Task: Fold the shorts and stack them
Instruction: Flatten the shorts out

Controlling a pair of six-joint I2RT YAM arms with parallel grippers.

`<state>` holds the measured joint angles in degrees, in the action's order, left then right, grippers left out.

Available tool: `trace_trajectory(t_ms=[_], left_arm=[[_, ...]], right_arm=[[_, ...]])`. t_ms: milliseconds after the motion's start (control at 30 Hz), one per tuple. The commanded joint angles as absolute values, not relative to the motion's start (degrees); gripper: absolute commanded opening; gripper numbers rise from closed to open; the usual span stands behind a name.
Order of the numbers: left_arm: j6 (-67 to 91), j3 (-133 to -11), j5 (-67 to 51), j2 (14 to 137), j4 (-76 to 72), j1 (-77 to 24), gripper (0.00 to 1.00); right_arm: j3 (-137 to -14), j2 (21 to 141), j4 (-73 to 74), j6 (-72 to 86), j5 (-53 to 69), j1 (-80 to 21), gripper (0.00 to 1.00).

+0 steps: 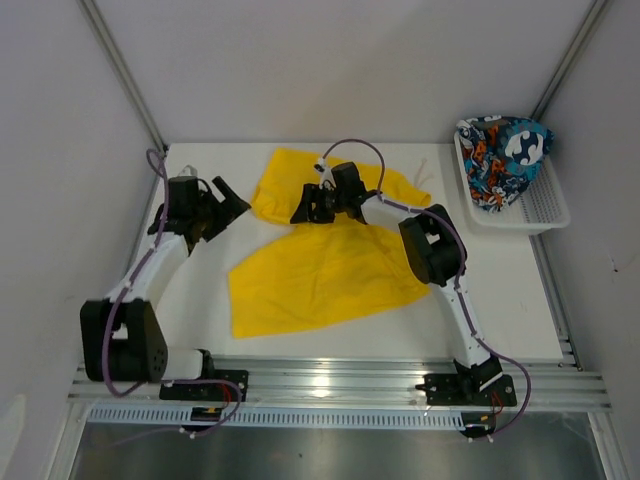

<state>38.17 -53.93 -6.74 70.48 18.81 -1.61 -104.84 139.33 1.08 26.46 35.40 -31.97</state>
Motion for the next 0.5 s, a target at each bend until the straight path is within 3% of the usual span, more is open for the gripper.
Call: trace_trajectory(t_ms=[0, 333, 467], left_arm=[[39.81, -54.67, -18.27, 80.05, 5.76, 2.46, 0.94], [37.35, -57.74, -29.35, 98.08, -14.29, 4.83, 0.84], [40.5, -59.93, -32.6, 103.96, -15.39, 5.45, 0.85]], right_arm=[[-101.08, 136.67, 2.29, 26.1, 32.78, -32.43, 0.67], [-101.34, 136.41, 2.55, 25.4, 33.49, -32.26, 0.65], [-101.34, 136.67, 2.29, 25.75, 33.84, -32.17, 0.65]])
